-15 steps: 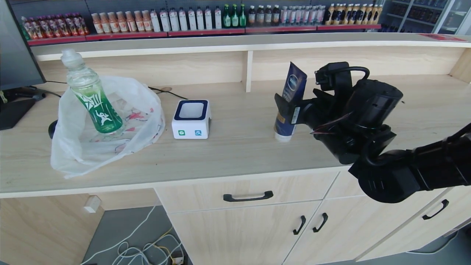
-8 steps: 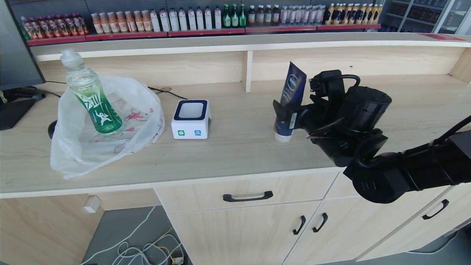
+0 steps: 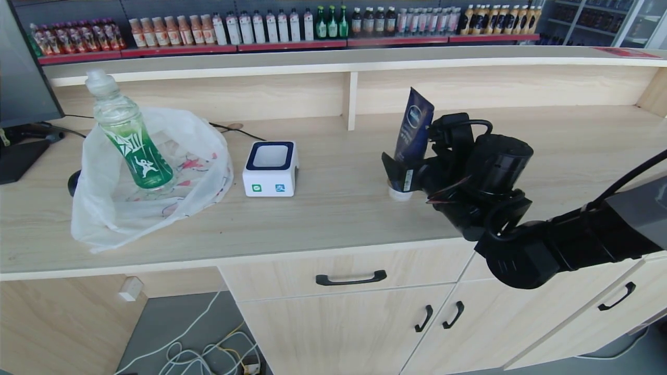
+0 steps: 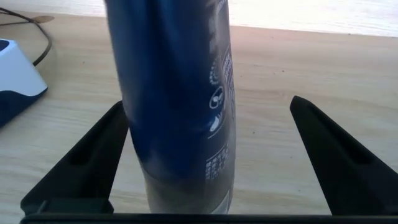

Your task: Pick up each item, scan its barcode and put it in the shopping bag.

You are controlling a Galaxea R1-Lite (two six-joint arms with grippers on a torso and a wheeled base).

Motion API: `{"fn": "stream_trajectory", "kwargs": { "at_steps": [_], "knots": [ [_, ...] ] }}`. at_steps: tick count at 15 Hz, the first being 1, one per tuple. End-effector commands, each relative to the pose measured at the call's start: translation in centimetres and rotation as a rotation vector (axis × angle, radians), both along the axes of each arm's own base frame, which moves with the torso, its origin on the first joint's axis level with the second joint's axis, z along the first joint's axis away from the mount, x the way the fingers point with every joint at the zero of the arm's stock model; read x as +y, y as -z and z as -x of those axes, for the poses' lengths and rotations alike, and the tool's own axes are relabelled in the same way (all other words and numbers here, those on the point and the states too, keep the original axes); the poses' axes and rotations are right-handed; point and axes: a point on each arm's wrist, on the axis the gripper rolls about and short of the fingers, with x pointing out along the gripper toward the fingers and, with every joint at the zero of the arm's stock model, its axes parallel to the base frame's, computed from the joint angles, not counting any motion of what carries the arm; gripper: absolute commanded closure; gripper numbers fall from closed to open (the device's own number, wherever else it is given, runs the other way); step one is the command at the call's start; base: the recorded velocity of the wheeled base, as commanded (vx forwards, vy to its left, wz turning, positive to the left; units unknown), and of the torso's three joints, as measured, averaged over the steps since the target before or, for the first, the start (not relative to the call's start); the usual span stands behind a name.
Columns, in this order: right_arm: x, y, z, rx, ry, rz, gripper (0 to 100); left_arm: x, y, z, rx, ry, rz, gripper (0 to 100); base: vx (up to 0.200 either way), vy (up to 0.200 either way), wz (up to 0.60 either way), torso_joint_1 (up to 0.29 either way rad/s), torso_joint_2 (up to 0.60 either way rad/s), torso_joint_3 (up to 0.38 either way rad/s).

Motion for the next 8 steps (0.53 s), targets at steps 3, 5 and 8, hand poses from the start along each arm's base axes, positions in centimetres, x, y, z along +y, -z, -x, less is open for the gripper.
{"fn": "stream_trajectory", "kwargs": {
  "at_steps": [3,5,8],
  "knots": [
    [0.38,-0.2,-0.73,-0.018,0.002,-0.01,0,0.0,0.0,-0.01,0.002,0.001,0.0,0,0.0,0.0,0.0,0.0,0.0,0.0],
    [0.46,-0.16,-0.89,-0.02,0.002,-0.01,0,0.0,0.0,0.0,0.0,-0.001,0.0,0,0.0,0.0,0.0,0.0,0.0,0.0],
    [0.59,-0.57,-0.84,-0.034,-0.001,-0.008,100,0.0,0.0,0.0,0.0,-0.001,0.0,0,0.0,0.0,0.0,0.0,0.0,0.0]
  ]
}}
